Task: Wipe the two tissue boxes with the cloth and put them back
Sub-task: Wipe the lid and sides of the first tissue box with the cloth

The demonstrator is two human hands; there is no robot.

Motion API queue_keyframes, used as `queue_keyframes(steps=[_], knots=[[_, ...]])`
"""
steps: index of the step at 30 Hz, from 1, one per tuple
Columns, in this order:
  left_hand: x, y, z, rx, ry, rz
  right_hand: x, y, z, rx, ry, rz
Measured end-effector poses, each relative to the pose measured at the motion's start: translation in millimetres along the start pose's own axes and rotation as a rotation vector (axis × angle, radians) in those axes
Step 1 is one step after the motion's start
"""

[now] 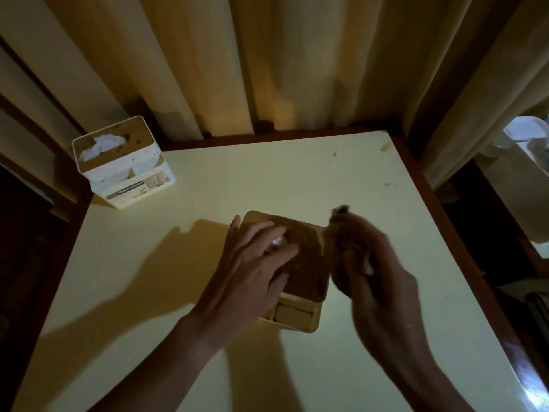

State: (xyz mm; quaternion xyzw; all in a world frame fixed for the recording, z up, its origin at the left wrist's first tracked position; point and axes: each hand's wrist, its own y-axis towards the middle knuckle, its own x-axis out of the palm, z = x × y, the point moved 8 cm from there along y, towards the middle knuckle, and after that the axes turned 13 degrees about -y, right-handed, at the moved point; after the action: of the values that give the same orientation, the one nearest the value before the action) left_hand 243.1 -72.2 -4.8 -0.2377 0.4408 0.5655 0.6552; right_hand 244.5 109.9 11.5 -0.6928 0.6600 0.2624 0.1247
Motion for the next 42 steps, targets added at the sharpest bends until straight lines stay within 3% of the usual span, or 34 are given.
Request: queue_keyframes(steps=[4, 7, 13, 21, 28, 36, 42], knots=[[-5.0, -10.7, -9.7, -0.041, -0.088, 0.142, 46.2, -12.9, 8.5, -0.291, -0.632, -0.149], [0.8, -21.9, -13.9, -0.072, -0.140, 0.140, 55.8, -26.2, 0.5, -0.427, -0.780, -0.184], [10.0, -28.4, -23.8, -0.138, -0.153, 0.123, 63.9, -47.3, -3.0, -0.513, -0.819, -0.236], [15.1, -29.7, -23.2, -0.118, 0.011, 0.119, 60.0, 12.4, 9.0, -0.424, -0.870, -0.324], [16.2, -29.2, -21.5, -0.112, 0.059, 0.133, 56.9, -63.6, -9.3, -0.606, -0.805, -0.310], [15.4, -27.7, -20.9, -0.091, 0.076, 0.123, 61.8, 13.5, 5.4, -0.520, -0.856, -0.290], [16.0, -27.7, -20.7, -0.090, 0.070, 0.127, 55.7, -49.4, -11.2, -0.631, -0.736, -0.296]])
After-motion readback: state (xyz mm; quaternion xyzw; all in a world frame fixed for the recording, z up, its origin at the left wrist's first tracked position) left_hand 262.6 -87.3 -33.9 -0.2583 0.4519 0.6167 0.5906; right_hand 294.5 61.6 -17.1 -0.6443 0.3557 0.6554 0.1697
